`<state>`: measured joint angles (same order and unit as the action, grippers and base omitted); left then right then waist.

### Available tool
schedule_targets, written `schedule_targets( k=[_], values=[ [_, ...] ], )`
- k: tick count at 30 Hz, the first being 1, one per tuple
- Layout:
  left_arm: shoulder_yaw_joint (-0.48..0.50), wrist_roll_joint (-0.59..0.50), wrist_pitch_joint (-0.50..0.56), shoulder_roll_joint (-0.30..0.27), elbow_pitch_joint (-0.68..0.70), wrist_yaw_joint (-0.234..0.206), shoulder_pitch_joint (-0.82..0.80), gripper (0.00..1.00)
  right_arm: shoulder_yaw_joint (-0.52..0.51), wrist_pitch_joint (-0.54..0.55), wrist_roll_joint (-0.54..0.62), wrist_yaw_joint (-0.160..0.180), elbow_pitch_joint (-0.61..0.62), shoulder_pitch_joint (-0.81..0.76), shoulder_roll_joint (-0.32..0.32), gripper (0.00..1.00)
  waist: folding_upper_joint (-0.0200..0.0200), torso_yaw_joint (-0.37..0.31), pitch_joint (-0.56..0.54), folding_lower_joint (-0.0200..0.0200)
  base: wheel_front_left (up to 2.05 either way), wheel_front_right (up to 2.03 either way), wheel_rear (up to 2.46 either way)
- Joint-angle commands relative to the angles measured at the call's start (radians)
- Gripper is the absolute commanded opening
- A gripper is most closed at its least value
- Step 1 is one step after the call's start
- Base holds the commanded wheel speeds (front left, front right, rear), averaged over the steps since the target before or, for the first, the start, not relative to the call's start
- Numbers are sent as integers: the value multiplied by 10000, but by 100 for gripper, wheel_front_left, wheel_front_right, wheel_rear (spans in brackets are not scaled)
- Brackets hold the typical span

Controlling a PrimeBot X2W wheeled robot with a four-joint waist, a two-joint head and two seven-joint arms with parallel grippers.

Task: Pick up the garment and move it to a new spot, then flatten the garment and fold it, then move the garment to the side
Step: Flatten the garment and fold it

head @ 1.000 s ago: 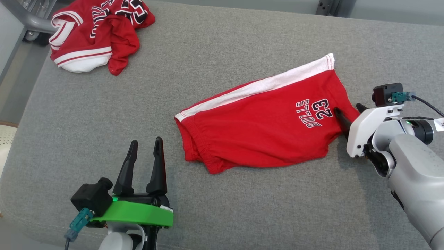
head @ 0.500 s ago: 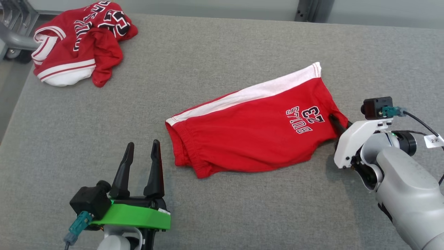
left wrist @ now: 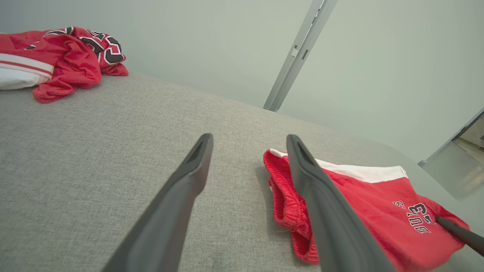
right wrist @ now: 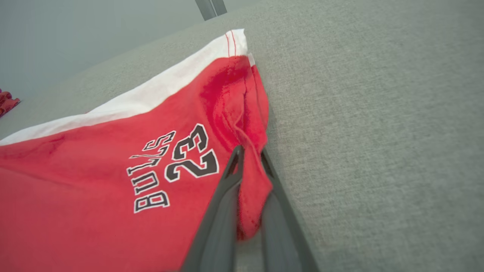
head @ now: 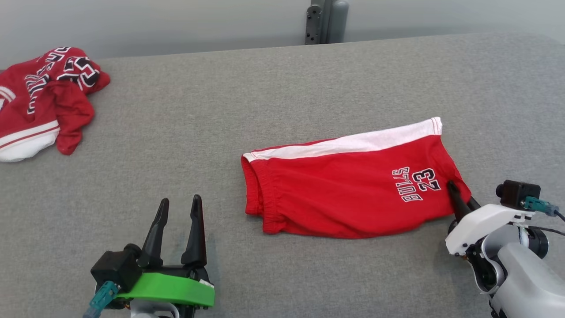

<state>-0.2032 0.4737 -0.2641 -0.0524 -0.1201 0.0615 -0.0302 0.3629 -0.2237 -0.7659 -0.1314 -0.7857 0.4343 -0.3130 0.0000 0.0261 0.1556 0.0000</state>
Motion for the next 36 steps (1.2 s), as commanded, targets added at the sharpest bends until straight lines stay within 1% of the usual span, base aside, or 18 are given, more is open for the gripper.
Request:
schedule_targets(
  k=[1,5,9,13,18,22,28,32,36],
  values=[
    [30,-123,-2,-91,-24,-23,153,100,-155,-114,-60,14,99,-268,-1,0,0,-605,-321,0,0,0,0],
    [-24,-109,14,-132,-72,0,194,100,-509,-171,48,14,280,-663,107,0,0,-785,-379,0,0,0,0],
    [-102,-117,47,-150,-103,8,153,100,-740,-76,155,14,452,-778,262,0,0,-781,-430,0,0,0,0],
    [-160,-108,91,-162,-124,-22,147,100,-886,5,355,14,775,-706,321,0,0,-571,-512,0,0,0,0],
    [-156,-29,92,-165,-124,-88,197,100,-791,351,827,13,1527,-305,461,0,0,-229,-632,0,0,0,0],
    [-203,39,88,-149,-137,-92,213,100,-392,837,1273,11,2314,26,801,0,0,103,-742,0,0,0,0],
    [-241,105,64,-126,-170,-92,191,100,670,1673,1708,13,3225,301,1464,0,0,583,-845,0,0,0,0],
    [-252,157,40,-111,-204,-89,147,100,1359,2051,1776,13,3351,142,1764,0,0,898,-858,0,0,0,0],
    [-249,186,22,-96,-215,-101,164,100,1746,2149,1785,13,3023,29,1954,0,0,1122,-823,0,0,0,0]
  ],
)
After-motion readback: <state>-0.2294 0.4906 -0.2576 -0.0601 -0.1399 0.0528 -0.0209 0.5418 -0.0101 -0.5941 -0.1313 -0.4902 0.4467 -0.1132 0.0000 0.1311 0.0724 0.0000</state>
